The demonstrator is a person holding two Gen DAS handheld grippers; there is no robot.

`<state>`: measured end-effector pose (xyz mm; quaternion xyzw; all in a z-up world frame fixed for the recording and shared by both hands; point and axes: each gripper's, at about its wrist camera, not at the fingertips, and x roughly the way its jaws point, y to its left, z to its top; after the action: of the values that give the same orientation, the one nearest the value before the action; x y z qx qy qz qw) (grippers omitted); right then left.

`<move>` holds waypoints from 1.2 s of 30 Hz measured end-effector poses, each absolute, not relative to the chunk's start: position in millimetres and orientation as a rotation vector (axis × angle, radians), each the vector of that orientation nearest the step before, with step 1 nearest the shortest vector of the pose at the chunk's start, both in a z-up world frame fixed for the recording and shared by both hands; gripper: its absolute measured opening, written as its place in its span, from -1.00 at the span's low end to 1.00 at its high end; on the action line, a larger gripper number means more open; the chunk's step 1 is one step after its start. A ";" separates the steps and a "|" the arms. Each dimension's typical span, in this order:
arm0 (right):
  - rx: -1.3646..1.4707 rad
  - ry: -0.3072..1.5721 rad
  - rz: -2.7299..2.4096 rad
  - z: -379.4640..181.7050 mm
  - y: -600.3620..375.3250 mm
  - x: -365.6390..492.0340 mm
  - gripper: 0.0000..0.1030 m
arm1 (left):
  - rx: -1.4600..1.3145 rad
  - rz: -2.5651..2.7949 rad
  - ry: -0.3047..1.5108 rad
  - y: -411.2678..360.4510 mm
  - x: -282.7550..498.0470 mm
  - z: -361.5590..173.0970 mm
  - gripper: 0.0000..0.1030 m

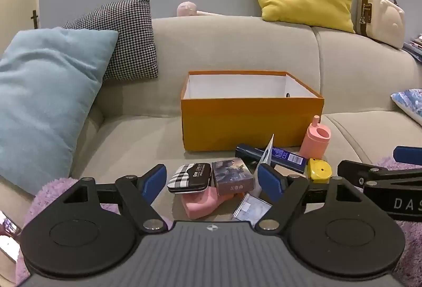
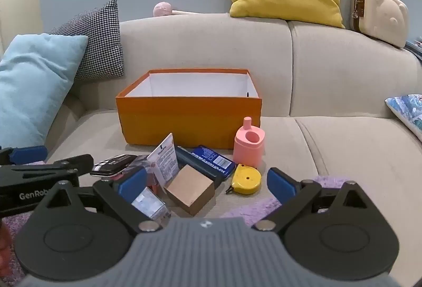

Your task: Organize rigid objects

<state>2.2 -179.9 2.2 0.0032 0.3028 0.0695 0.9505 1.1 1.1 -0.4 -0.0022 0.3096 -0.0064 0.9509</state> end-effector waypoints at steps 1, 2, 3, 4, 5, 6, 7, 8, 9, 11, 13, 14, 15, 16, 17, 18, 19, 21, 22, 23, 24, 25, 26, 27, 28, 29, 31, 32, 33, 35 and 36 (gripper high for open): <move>0.005 0.620 0.142 2.3 -178.9 1.7 0.89 | -0.012 -0.023 0.636 2.7 2.4 -1.0 0.76; 0.005 0.622 0.142 2.1 -177.8 1.3 0.89 | -0.021 -0.033 0.647 4.7 4.4 -1.8 0.76; 0.004 0.623 0.143 2.0 -176.4 0.9 0.89 | -0.057 -0.049 0.644 12.2 3.1 0.1 0.76; 0.002 0.624 0.144 1.7 -174.8 0.5 0.89 | -0.051 -0.041 0.664 10.9 6.8 0.4 0.76; -0.001 0.624 0.146 1.5 -172.9 0.3 0.89 | -0.041 -0.040 0.662 12.2 7.5 0.3 0.76; -0.003 0.624 0.146 1.5 -175.5 -0.1 0.89 | -0.022 -0.036 0.643 10.4 4.1 0.6 0.76; -0.001 0.627 0.148 3.4 -177.9 1.1 0.89 | -0.004 -0.030 0.637 6.5 2.8 -0.8 0.76; 0.002 0.627 0.149 2.3 -180.0 2.1 0.89 | -0.004 -0.027 0.642 6.8 4.5 -1.5 0.76; 0.005 0.630 0.152 2.6 -182.2 3.3 0.89 | -0.007 -0.023 0.643 7.4 5.2 -0.9 0.76; 0.003 0.624 0.154 2.9 -186.4 3.5 0.89 | -0.002 -0.013 0.633 0.6 0.0 -3.1 0.76; -0.002 0.616 0.149 -1.1 -179.4 -0.3 0.89 | 0.000 -0.011 0.635 0.6 0.4 -3.3 0.76; -0.005 0.617 0.151 -1.4 -178.7 -0.1 0.89 | 0.000 -0.011 0.634 0.6 0.2 -3.6 0.76; -0.008 0.617 0.153 -1.5 -178.3 -0.1 0.89 | 0.001 -0.011 0.633 0.7 0.3 -3.4 0.76; -0.010 0.617 0.154 -1.4 -178.0 -0.1 0.89 | 0.003 -0.011 0.633 0.5 0.0 -3.3 0.76; -0.011 0.616 0.155 -1.2 -178.1 0.4 0.89 | 0.004 -0.011 0.633 0.6 0.1 -3.3 0.76; -0.011 0.614 0.154 -0.6 -178.2 0.1 0.89 | 0.003 -0.013 0.631 1.5 -0.5 -3.7 0.76; -0.011 0.612 0.153 0.2 -178.5 -0.3 0.89 | 0.003 -0.012 0.630 1.4 -0.5 -3.8 0.76; -0.009 0.610 0.151 -0.3 -178.9 -0.9 0.89 | 0.001 -0.011 0.628 1.6 -1.3 -3.8 0.76; -0.009 0.609 0.150 -0.5 -178.8 -0.9 0.89 | 0.000 -0.011 0.629 1.8 -1.2 -4.0 0.76; -0.009 0.609 0.150 -0.3 -178.7 -0.8 0.89 | -0.003 -0.010 0.630 2.4 -1.2 -4.1 0.76; -0.010 0.609 0.150 -0.2 -178.9 -0.8 0.89 | -0.004 -0.010 0.631 2.5 -1.6 -3.4 0.76; -0.010 0.609 0.151 -0.2 -179.2 -0.9 0.89 | -0.005 -0.011 0.631 2.5 -1.7 -3.0 0.76; -0.009 0.609 0.152 0.2 -179.4 -0.8 0.89 | -0.005 -0.012 0.632 2.7 -1.9 -2.9 0.76; -0.010 0.609 0.152 0.6 -179.2 -0.7 0.89 | -0.006 -0.013 0.634 2.9 -2.0 -3.0 0.76; -0.011 0.609 0.152 0.9 -179.0 -0.8 0.89 | -0.007 -0.013 0.635 3.2 -2.1 -2.9 0.76; -0.012 0.609 0.151 1.2 -178.8 -1.2 0.89 | -0.006 -0.012 0.635 2.9 -2.1 -2.9 0.76; -0.014 0.609 0.152 1.4 -178.7 -1.5 0.89 | -0.006 -0.010 0.635 3.0 -2.6 -3.1 0.76; -0.015 0.609 0.152 1.7 -178.5 -1.7 0.89 | -0.007 -0.010 0.635 3.3 -2.7 -3.0 0.76; -0.016 0.609 0.152 1.9 -178.4 -1.7 0.89 | -0.007 -0.010 0.635 3.1 -2.8 -2.7 0.76; -0.017 0.608 0.151 2.0 -178.2 -1.8 0.89 | -0.008 -0.010 0.635 3.1 -2.7 -2.7 0.76; -0.017 0.607 0.151 2.1 -178.5 -1.8 0.89 | -0.008 -0.011 0.636 3.0 -2.9 -2.9 0.76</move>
<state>-1.8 -178.5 2.1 -0.0083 0.2987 0.0742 0.9514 -2.9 3.0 -2.9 -0.0040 0.3125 -0.0055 0.9499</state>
